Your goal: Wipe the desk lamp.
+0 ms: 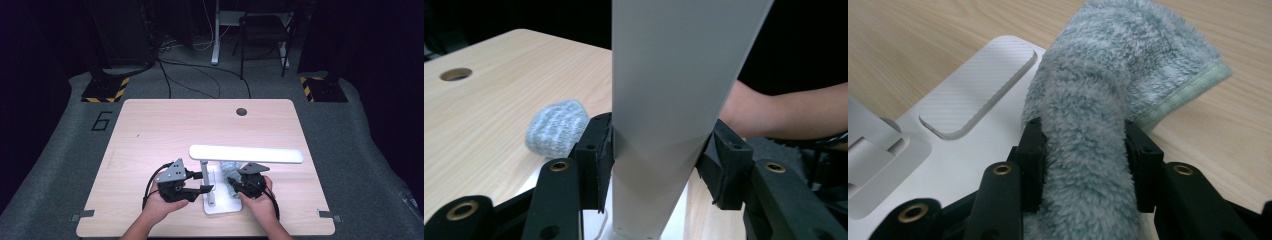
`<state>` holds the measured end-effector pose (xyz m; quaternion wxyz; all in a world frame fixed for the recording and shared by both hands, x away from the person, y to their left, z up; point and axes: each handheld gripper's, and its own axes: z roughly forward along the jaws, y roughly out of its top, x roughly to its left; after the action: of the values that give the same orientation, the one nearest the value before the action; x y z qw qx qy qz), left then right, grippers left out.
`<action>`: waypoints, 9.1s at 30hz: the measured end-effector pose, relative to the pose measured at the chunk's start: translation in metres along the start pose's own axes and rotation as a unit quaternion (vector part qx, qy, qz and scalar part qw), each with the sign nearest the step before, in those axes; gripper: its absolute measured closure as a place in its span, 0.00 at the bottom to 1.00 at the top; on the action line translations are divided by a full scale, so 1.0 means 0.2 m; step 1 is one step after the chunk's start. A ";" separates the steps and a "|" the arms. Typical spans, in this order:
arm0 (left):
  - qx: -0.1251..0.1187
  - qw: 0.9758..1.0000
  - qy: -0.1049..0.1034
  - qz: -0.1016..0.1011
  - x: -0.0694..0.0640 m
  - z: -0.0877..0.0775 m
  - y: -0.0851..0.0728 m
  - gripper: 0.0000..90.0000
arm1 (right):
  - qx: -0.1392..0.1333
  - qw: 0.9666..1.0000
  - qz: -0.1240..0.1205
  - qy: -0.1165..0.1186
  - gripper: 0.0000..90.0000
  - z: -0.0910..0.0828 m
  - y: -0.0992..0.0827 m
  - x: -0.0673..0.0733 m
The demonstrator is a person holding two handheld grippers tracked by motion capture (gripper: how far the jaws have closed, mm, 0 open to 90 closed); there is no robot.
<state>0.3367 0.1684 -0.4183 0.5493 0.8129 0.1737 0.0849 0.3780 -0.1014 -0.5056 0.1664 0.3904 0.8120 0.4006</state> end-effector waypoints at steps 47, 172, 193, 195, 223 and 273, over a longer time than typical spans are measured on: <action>-0.019 0.998 0.053 -0.008 0.05 -0.06 0.04 0.59 | 0.013 0.998 0.049 -0.041 0.79 0.26 0.21 -0.15; -0.029 0.997 0.065 -0.019 0.07 -0.08 0.01 0.59 | 0.018 0.999 0.041 0.022 0.78 -0.02 -0.01 -0.03; -0.020 0.994 0.100 -0.027 0.15 -0.01 0.06 0.59 | -0.003 1.000 0.008 0.001 0.77 -0.17 -0.07 0.03; -0.021 0.994 0.104 -0.028 0.15 0.00 0.06 0.59 | 0.000 1.000 -0.003 0.000 0.77 -0.18 -0.08 0.04; -0.014 0.994 0.103 -0.024 0.14 0.00 0.13 0.59 | 0.038 0.998 -0.049 -0.021 0.81 -0.12 -0.11 0.25; -0.020 0.994 0.090 -0.057 0.19 0.00 0.13 0.57 | 0.029 0.995 -0.050 -0.082 0.81 -0.04 -0.06 0.27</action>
<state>0.3773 0.1734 -0.3964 0.5516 0.7796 0.2668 0.1296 0.3325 -0.0688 -0.5067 0.2412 0.3857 0.8253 0.3346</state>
